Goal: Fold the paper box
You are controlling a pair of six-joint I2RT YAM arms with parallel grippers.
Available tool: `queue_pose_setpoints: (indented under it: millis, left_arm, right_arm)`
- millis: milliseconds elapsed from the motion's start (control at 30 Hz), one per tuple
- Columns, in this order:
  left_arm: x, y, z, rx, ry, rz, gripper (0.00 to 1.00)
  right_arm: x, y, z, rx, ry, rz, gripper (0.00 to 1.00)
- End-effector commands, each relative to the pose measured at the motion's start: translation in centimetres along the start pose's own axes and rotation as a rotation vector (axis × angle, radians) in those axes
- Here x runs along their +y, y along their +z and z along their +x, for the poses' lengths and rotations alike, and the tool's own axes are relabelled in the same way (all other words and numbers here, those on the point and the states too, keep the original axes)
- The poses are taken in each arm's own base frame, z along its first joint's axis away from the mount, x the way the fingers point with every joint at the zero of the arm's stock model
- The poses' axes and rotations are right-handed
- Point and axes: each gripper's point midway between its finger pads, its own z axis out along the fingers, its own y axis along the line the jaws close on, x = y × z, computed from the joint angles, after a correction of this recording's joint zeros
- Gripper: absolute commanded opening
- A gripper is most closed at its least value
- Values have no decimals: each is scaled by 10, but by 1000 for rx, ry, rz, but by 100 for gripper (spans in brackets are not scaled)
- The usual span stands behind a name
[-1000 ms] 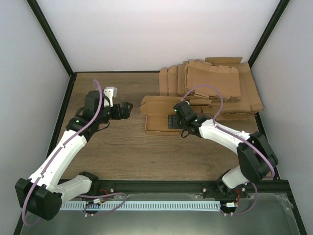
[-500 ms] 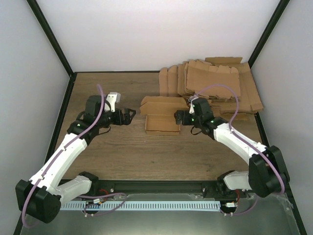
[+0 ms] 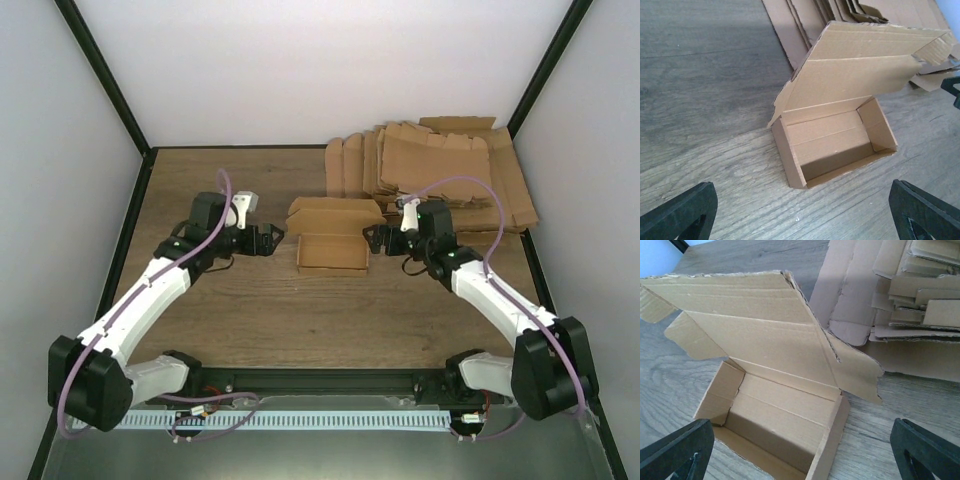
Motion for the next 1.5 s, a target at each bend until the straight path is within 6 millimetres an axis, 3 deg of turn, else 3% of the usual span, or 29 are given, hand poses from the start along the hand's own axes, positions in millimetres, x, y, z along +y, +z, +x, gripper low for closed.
queue_pose_setpoints:
  millis: [0,167,267,367,467,633,733,867,1167,1267,1467]
  left_arm:
    - [-2,8,-11,-16,14,17,96]
    - [-4,22,-14,15,26,47,94]
    - [-8,32,-25,34,20,64,90]
    - [-6,45,-37,43,27,57,87]
    - [5,64,-34,63,27,29,85]
    - [1,86,-34,77,-25,77,74]
    - [0,92,-39,68,-28,74,62]
    - [8,95,-40,68,-19,32,54]
    - [15,109,-36,73,-23,3,53]
    - [11,116,-31,95,-26,22,45]
    - [-2,122,-27,128,-3,36,18]
  right_arm:
    - [5,-6,-25,-15,1,-82,100]
    - [-12,0,-34,-19,2,-38,97]
    - [-20,10,-40,-9,2,-3,92]
    - [-21,17,-44,-7,-14,-4,91]
    - [-21,23,-47,-3,-23,-14,89]
    - [-25,31,-45,20,-22,-2,79]
    - [-23,34,-42,20,-13,-26,74]
    - [-24,45,-36,43,2,-40,69]
    - [-11,62,-31,60,-27,-46,53]
    - [-8,61,-29,63,-38,-39,47]
    - [0,61,-27,72,-60,-29,41]
